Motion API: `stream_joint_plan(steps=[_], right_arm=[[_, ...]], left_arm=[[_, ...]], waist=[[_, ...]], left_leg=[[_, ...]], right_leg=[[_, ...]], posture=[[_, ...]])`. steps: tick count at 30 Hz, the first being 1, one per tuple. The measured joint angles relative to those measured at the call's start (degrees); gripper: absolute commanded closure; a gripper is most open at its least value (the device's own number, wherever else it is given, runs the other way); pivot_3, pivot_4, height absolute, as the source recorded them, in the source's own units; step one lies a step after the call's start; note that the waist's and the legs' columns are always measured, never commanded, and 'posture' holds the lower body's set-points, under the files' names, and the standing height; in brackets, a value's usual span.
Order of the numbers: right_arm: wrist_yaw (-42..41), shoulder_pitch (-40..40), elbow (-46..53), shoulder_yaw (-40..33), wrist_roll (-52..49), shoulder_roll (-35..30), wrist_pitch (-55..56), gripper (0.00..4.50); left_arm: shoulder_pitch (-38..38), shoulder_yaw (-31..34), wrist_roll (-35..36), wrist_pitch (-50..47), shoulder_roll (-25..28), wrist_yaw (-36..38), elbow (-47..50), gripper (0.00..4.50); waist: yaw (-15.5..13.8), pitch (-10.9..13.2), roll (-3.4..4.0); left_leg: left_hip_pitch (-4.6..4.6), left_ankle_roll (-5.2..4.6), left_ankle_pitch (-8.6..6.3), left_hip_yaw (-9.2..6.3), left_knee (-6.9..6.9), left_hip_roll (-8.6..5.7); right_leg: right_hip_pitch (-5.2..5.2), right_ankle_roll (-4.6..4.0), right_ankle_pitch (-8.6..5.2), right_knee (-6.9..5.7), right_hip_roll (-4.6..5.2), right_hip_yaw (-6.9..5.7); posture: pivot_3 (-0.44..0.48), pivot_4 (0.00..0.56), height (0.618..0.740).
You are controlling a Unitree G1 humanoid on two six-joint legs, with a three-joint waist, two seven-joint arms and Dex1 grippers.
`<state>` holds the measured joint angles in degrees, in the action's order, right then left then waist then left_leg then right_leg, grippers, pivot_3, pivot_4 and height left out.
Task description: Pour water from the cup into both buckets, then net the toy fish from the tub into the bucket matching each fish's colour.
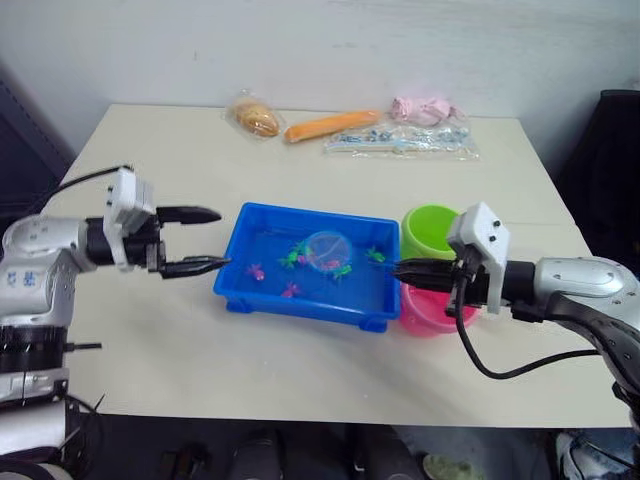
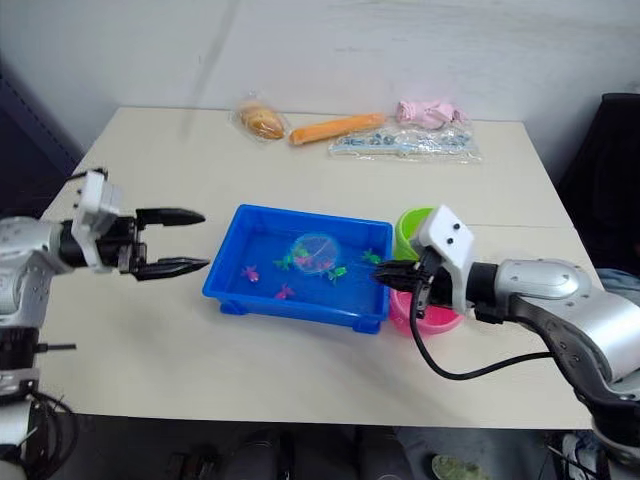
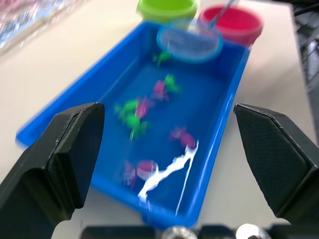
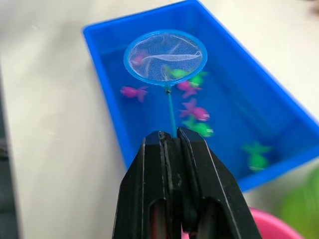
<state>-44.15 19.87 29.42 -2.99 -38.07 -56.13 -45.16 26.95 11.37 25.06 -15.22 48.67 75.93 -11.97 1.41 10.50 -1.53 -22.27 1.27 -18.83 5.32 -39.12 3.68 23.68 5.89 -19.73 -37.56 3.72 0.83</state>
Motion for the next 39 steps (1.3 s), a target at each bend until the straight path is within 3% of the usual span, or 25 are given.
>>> stream_joint_plan(steps=[6,13,18,28,39], right_arm=[[-6.5,-7.0,-4.3,-1.0,6.8,-5.7,6.5,4.50],[-7.3,-6.3,-4.0,-2.1,7.0,-6.1,4.3,4.50],[-6.6,-3.5,-2.8,0.3,7.0,-4.1,1.6,4.50],[-5.7,3.3,-5.0,7.3,9.4,-0.5,-1.4,4.50],[-5.2,6.6,-5.2,10.2,11.4,1.5,-5.2,4.50]], left_arm=[[-4.0,1.4,1.8,0.2,-3.0,-4.0,3.7,0.04],[-3.2,0.0,2.5,1.0,-5.2,-4.0,4.8,0.04],[-1.5,-1.2,2.6,1.4,-5.8,-3.8,5.5,0.04],[-5.0,-1.7,3.0,0.3,-7.8,-5.8,11.3,0.04],[-6.2,-2.6,3.0,-0.2,-8.2,-6.5,13.3,0.04]], waist=[[-0.5,0.0,-0.01],[0.2,0.0,0.00],[0.2,0.0,0.00],[0.2,0.0,0.00],[0.2,0.0,0.00]], left_leg=[[0.01,-0.03,-0.01,0.01,-0.02,0.02],[0.14,0.06,0.04,0.06,-0.02,0.03],[0.14,0.08,0.04,0.06,-0.03,0.05],[0.13,0.07,0.04,0.09,-0.04,0.07],[0.13,0.07,0.04,0.08,-0.04,0.06]], right_leg=[[-0.03,0.03,0.02,0.02,0.02,0.01],[-0.03,0.03,0.02,-0.14,-0.12,0.11],[-0.02,0.03,0.02,-0.16,-0.13,0.13],[-0.01,0.03,0.02,-0.16,-0.09,0.17],[-0.01,0.03,0.02,-0.16,-0.08,0.16]], posture=[[0.000,0.150,0.740],[0.000,0.150,0.740],[0.000,0.150,0.740],[0.000,0.150,0.740],[0.000,0.150,0.740]])
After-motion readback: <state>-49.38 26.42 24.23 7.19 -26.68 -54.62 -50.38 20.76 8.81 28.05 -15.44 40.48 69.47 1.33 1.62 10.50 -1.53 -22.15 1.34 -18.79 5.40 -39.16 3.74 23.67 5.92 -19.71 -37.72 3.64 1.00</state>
